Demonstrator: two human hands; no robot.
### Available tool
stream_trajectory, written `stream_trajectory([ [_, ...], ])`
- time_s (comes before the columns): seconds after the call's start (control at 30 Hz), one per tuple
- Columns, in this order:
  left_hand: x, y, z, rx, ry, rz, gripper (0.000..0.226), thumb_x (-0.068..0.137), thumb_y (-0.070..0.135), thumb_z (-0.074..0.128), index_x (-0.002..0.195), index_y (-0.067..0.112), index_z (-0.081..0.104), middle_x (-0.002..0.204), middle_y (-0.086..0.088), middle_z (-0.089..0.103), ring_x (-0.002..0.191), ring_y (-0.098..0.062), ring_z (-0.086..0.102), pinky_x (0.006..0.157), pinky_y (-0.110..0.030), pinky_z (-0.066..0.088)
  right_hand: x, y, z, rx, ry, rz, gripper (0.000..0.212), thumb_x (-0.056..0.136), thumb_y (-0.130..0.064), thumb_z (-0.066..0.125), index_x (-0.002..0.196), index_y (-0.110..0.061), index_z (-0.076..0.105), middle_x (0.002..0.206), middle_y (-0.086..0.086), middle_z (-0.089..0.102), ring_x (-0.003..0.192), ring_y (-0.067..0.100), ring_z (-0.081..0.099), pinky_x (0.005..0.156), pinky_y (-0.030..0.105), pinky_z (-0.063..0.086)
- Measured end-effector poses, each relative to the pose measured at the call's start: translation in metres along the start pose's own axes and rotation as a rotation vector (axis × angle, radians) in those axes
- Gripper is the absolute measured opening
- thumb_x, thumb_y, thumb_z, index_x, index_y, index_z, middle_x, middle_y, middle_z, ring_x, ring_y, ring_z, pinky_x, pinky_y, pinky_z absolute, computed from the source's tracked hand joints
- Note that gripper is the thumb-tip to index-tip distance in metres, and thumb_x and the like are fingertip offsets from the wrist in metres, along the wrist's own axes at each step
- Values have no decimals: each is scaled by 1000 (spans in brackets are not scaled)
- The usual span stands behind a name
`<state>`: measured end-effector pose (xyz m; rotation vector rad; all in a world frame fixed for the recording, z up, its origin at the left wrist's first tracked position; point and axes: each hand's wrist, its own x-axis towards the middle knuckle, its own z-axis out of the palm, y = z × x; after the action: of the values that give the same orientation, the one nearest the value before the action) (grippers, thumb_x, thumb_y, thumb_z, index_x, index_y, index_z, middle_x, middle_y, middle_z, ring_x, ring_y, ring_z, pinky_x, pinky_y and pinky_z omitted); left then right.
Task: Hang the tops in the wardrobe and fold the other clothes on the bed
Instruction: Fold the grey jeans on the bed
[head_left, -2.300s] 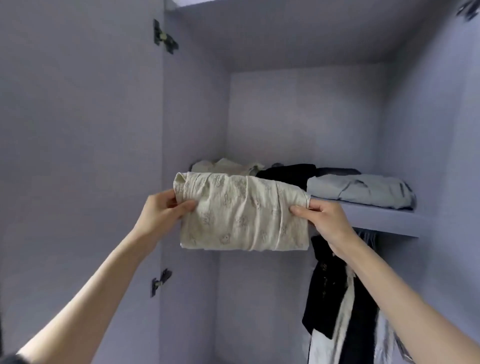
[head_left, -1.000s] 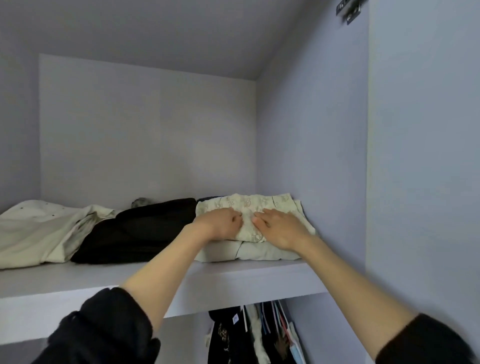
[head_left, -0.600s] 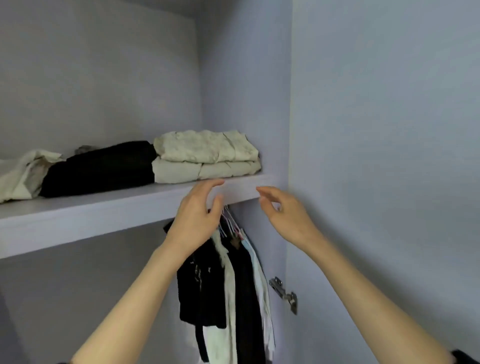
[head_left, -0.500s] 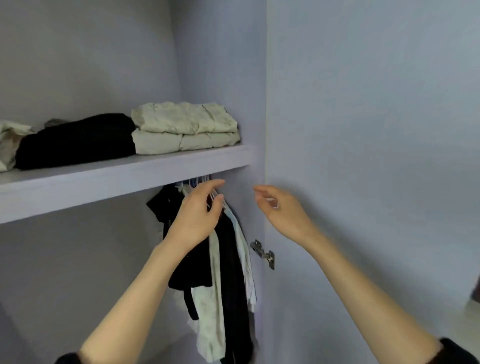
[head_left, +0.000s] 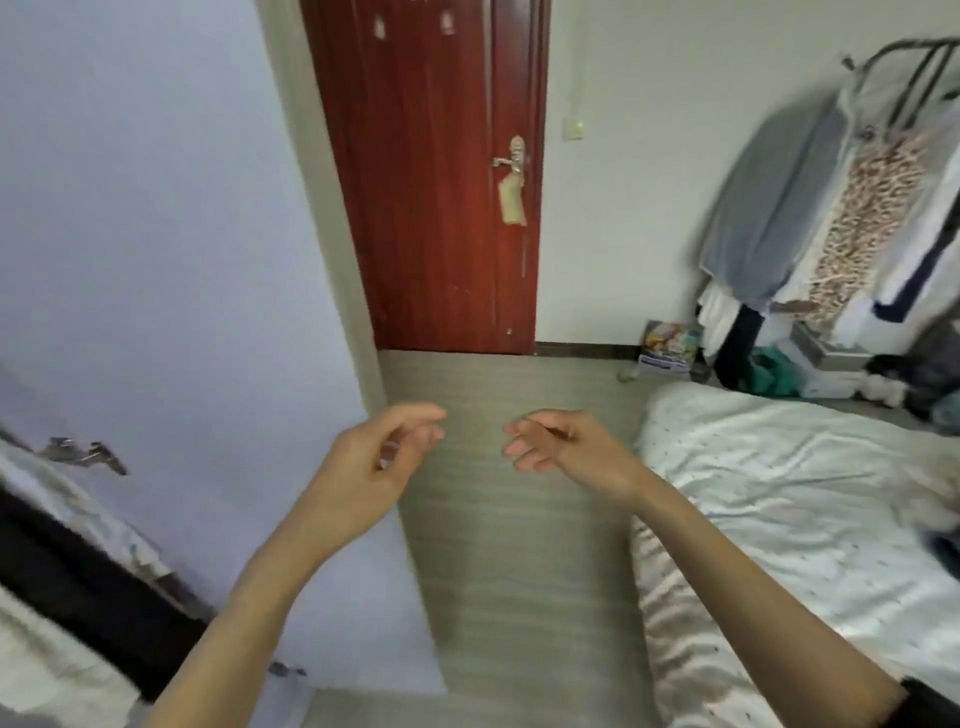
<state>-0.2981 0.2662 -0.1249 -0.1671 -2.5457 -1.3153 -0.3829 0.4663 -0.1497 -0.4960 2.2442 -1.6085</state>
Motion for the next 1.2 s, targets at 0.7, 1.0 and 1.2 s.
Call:
stream_trajectory([
  [0.7,163,164,538,-188,-953,282,22,97,13,46,108,26,59,101,10,63,96,7,57,84,-8,42,-219,231,-403,17,800,539,24,98,-15,47,112,-6,64,95,9,70,79,17,65,74,29,50],
  [1.0,250,186,731,-83,-1155,316,25,98,16,45,117,14,61,113,5,63,102,-5,56,74,4,36,-206,326,-563,-114,1087,829,23,92,-9,48,99,4,65,98,19,68,90,34,62,73,34,48],
  [1.2,315,197,863,47,-1252,318,34,98,20,45,132,18,50,131,-1,53,112,-11,52,87,-17,38,-201,427,-666,-45,1162,1220,46,99,-34,39,73,-1,57,72,12,57,66,25,53,63,30,42],
])
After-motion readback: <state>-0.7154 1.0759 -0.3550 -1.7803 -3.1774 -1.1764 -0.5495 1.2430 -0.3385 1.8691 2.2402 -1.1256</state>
